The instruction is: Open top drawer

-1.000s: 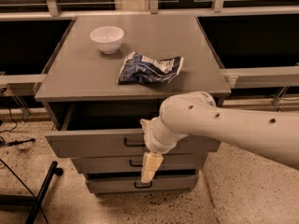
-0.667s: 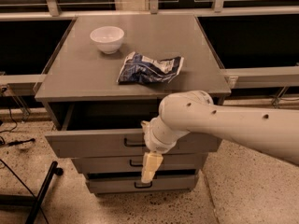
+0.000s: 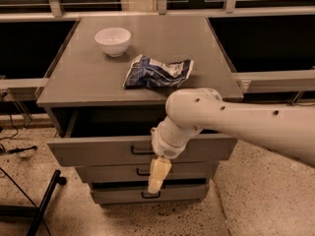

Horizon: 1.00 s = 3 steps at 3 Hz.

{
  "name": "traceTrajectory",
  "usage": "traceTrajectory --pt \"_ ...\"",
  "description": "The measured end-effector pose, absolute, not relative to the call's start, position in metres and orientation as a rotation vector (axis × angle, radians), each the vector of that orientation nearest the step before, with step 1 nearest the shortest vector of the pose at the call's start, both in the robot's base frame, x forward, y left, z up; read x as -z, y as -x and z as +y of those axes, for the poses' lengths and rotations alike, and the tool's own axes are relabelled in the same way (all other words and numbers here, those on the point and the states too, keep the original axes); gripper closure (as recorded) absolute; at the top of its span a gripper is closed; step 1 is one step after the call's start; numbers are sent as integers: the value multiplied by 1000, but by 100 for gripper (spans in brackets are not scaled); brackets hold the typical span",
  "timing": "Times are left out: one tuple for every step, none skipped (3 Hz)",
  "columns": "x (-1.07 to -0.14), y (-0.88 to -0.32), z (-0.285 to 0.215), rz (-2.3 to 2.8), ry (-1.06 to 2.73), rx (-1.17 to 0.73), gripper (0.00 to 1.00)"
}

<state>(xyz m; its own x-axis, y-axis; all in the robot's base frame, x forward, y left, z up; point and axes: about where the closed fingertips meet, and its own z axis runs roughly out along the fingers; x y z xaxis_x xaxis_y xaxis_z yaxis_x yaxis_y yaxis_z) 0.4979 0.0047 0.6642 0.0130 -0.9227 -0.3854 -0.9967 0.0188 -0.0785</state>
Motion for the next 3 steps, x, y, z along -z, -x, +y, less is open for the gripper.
traceTrajectory --pt "-672 -485 0 2026 1953 -350 0" --pt "-676 -471 -6 2077 1941 -393 0" --pt "-676 -459 -9 2131 1945 -449 0"
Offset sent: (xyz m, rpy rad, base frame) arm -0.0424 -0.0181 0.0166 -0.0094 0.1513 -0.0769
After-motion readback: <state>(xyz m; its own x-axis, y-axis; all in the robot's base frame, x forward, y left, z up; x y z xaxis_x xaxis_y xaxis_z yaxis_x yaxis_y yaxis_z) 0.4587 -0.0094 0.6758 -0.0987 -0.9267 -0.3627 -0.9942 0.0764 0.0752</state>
